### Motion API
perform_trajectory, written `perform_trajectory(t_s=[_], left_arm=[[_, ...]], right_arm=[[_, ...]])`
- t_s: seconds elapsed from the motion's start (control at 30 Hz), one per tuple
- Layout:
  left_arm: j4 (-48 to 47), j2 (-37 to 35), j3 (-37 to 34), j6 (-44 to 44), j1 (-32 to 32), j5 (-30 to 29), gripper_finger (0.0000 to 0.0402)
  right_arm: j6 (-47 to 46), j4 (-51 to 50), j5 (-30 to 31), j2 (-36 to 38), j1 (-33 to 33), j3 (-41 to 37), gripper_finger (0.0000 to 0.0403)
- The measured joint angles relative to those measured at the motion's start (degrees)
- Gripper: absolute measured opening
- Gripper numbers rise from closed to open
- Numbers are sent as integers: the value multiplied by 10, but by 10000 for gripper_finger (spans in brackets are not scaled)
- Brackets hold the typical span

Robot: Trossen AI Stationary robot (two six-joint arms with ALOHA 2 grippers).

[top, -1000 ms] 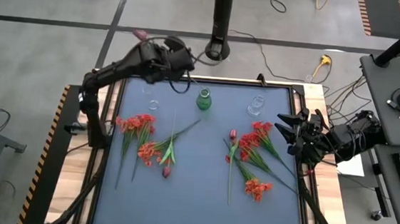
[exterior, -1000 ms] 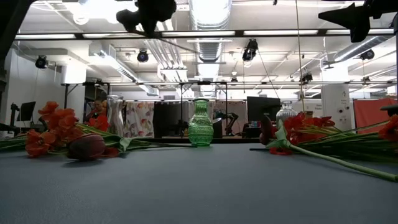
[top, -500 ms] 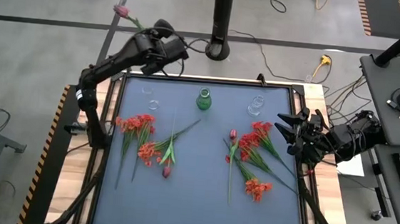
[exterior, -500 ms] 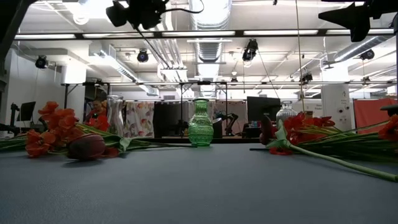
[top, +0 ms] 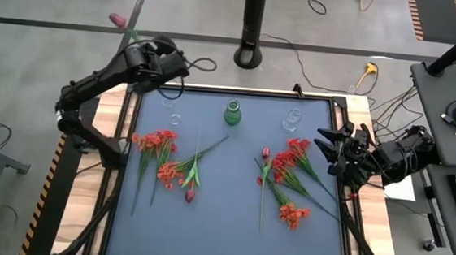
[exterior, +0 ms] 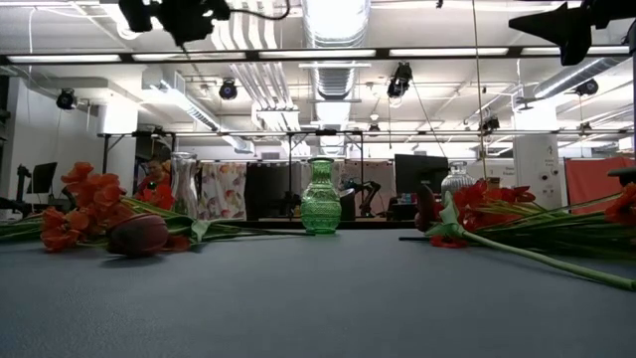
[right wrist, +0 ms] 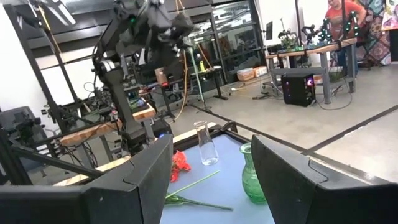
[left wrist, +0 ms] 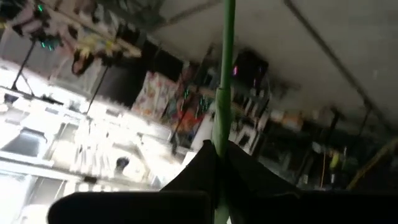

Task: Sort flowers into vase by color
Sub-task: Put the bottom red tulip into the left transparent vase

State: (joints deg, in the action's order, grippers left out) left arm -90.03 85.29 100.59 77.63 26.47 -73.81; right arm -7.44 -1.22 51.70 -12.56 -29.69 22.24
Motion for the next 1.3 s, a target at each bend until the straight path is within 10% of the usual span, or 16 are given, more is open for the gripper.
perform_trajectory(t_s=[0.4,1.3], left_arm=[[0,-58,-141,14,11,-5,0],[6,-14,-144,14,34,-7,0]], right_arm=[[0,2,0,0,0,0,210],[10,-3,9,0,0,0,210]])
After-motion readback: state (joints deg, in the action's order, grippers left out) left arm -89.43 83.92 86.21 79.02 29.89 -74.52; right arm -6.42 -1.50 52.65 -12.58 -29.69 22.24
